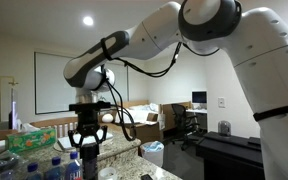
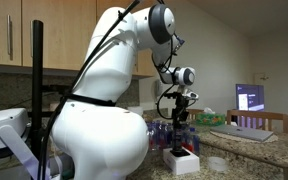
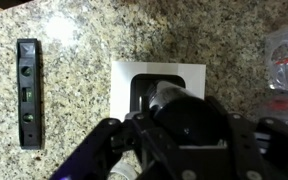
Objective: Put the black bottle on the white box, place the tape over the bottle, put the black object on top of the black bottle
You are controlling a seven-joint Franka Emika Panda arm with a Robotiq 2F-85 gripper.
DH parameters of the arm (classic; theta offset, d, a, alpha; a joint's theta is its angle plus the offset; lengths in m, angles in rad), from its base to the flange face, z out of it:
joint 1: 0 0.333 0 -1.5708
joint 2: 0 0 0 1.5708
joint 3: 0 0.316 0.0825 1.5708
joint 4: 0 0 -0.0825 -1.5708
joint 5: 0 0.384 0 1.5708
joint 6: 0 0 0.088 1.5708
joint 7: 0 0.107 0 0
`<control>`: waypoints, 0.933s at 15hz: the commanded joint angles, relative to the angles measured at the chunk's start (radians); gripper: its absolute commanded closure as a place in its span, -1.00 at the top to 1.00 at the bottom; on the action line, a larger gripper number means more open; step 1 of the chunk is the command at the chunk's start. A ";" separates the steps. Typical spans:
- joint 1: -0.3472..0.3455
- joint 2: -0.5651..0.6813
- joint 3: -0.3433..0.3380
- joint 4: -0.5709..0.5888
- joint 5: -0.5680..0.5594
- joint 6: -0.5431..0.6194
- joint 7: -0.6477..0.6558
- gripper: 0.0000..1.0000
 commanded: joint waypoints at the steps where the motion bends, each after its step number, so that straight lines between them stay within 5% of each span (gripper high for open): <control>1: -0.010 -0.012 0.003 0.001 0.013 -0.040 0.037 -0.37; 14: -0.010 0.002 -0.008 0.007 0.009 -0.022 0.047 -0.37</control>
